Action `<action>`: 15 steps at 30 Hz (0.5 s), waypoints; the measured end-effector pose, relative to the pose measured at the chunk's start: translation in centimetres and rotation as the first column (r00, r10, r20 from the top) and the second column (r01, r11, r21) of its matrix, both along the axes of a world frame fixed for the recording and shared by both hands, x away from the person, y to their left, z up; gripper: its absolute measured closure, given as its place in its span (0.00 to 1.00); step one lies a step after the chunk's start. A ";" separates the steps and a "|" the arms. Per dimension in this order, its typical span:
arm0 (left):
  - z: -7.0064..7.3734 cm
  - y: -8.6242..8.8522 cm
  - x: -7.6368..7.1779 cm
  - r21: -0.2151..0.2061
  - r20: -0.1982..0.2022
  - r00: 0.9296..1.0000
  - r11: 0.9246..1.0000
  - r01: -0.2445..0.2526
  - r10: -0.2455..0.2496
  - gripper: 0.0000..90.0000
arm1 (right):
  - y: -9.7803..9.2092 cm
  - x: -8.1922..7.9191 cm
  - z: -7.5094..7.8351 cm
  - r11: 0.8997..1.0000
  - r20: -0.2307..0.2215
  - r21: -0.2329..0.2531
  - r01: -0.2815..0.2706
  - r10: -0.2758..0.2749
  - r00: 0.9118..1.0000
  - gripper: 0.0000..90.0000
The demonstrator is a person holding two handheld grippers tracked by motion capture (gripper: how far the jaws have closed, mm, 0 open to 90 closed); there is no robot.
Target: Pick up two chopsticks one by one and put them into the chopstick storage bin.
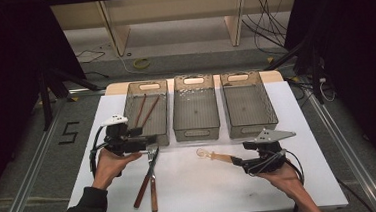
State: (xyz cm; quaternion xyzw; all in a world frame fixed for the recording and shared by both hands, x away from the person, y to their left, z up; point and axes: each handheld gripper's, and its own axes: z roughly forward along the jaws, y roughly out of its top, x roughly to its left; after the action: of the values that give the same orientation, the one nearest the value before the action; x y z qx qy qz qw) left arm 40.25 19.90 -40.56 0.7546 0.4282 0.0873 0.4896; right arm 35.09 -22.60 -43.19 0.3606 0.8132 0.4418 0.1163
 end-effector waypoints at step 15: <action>-2.2 -1.3 -2.6 0.017 0.005 0.999 0.999 0.032 -0.032 0.26 | 1.6 2.1 0.0 0.994 -0.042 -0.082 -0.068 0.065 0.997 0.32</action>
State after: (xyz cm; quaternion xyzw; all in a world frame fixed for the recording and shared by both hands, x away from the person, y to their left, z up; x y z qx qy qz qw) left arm 37.65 18.59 -42.79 0.7651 0.4141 0.0850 0.4856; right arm 37.16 -20.96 -43.21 0.3368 0.8446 0.4039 0.1007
